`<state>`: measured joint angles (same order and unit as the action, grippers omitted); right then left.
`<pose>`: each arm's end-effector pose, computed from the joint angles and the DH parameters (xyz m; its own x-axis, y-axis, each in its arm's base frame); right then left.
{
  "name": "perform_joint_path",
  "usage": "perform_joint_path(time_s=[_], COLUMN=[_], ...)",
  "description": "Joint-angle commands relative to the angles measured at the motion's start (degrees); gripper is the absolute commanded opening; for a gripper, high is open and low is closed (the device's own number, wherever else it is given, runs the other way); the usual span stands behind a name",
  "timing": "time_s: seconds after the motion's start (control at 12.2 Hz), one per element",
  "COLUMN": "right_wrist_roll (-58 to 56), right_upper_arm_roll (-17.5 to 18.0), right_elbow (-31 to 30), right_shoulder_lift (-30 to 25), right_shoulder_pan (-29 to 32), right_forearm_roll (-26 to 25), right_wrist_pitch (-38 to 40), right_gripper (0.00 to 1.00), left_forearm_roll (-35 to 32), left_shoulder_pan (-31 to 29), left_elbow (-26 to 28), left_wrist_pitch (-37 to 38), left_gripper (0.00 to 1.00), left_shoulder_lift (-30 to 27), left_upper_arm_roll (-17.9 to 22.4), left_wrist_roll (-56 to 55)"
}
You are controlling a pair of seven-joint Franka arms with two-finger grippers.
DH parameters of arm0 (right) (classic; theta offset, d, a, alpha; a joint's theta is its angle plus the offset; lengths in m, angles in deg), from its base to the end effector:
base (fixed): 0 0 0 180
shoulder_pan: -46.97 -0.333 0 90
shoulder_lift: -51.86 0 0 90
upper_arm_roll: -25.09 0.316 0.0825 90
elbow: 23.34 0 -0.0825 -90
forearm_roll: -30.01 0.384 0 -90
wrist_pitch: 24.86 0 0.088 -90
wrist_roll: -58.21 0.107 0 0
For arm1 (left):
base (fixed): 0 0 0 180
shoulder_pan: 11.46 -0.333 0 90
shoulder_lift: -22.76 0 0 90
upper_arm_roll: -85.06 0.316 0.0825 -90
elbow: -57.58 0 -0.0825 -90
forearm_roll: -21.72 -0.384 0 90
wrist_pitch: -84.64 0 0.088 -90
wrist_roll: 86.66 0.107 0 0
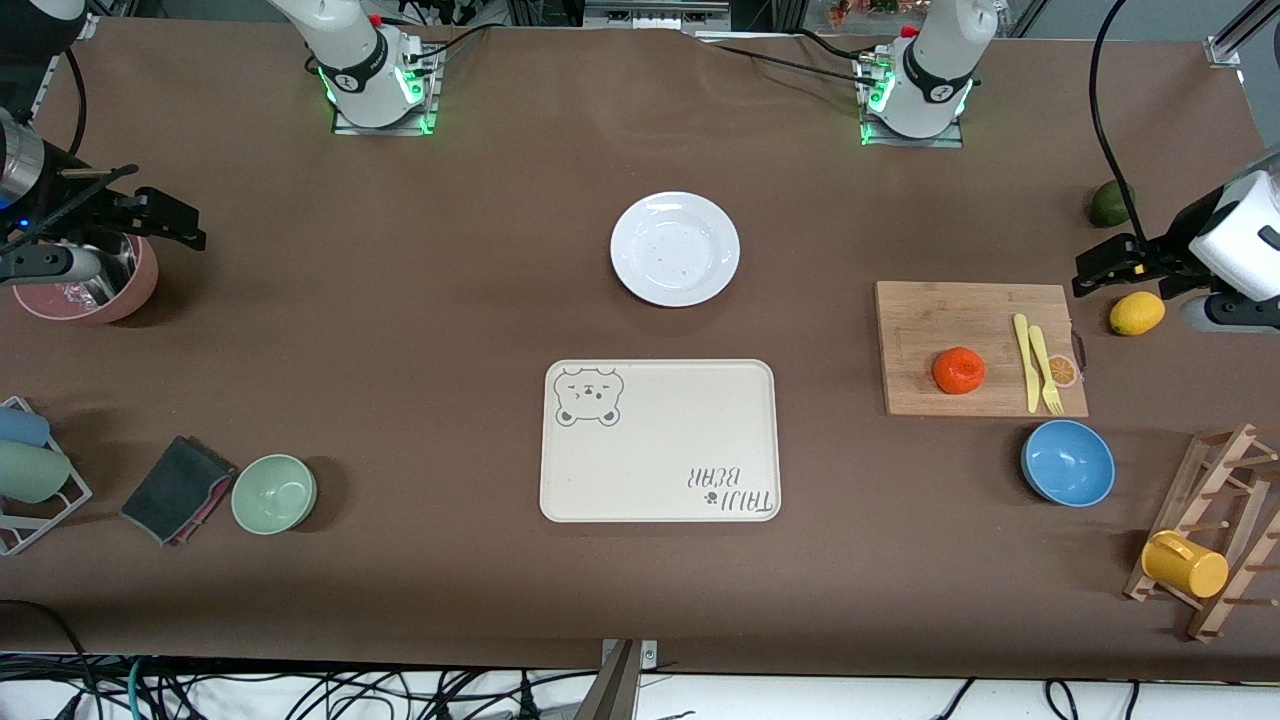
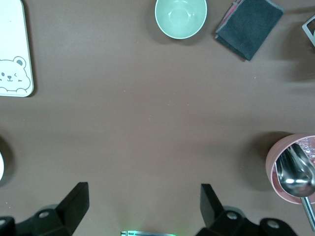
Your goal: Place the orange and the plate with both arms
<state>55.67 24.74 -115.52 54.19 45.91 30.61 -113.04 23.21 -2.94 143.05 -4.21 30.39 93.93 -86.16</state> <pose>0.5602 0.0082 0.5814 0.9923 0.0569 -0.1097 0.0556 -0.9983 -0.0151 0.5911 -0.0052 0.5845 0.9974 -0.0030 -0.0725 -0.0026 -1.0000 0.0061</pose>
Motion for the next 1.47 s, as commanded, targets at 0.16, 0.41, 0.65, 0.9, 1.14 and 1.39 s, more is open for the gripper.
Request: perform_joint_path(time_s=[0.16, 0.41, 0.65, 0.9, 1.14, 1.39], right_wrist_roll=[-0.11, -0.19, -0.37, -0.46, -0.46, -0.46], right_upper_arm_roll=[0.52, 0.52, 0.79, 0.88, 0.96, 0.96], right_elbow=[0.07, -0.10, -0.10, -0.10, -0.10, -0.10], right_shoulder_lift=[-0.48, -0.48, -0.57, -0.39, -0.48, -0.48], right_shoulder_pan=[0.10, 0.19, 0.19, 0.19, 0.10, 0.10], right_forearm_roll=[0.98, 2.12, 2.12, 2.12, 2.12, 2.12], right_wrist_pitch=[0.20, 0.46, 0.55, 0.46, 0.46, 0.55], right_gripper=[1.00, 1.00, 1.00, 1.00, 1.00, 1.00], left_forearm_roll=[1.32, 1.41, 1.41, 1.06, 1.15, 1.32], left_shoulder_pan=[-0.35, -0.35, -0.35, -0.35, -0.44, -0.35], left_elbow=[-1.80, -1.80, -1.80, -1.80, -1.80, -1.71], left_wrist_pitch=[0.61, 0.61, 0.61, 0.52, 0.52, 0.52], left_gripper=[1.00, 1.00, 1.00, 1.00, 1.00, 1.00], left_shoulder_lift=[0.81, 0.81, 0.81, 0.90, 0.90, 1.07], left_upper_arm_roll=[-0.26, -0.17, -0.17, -0.17, -0.17, -0.17], left_wrist_roll=[0.38, 0.29, 0.20, 0.29, 0.29, 0.03])
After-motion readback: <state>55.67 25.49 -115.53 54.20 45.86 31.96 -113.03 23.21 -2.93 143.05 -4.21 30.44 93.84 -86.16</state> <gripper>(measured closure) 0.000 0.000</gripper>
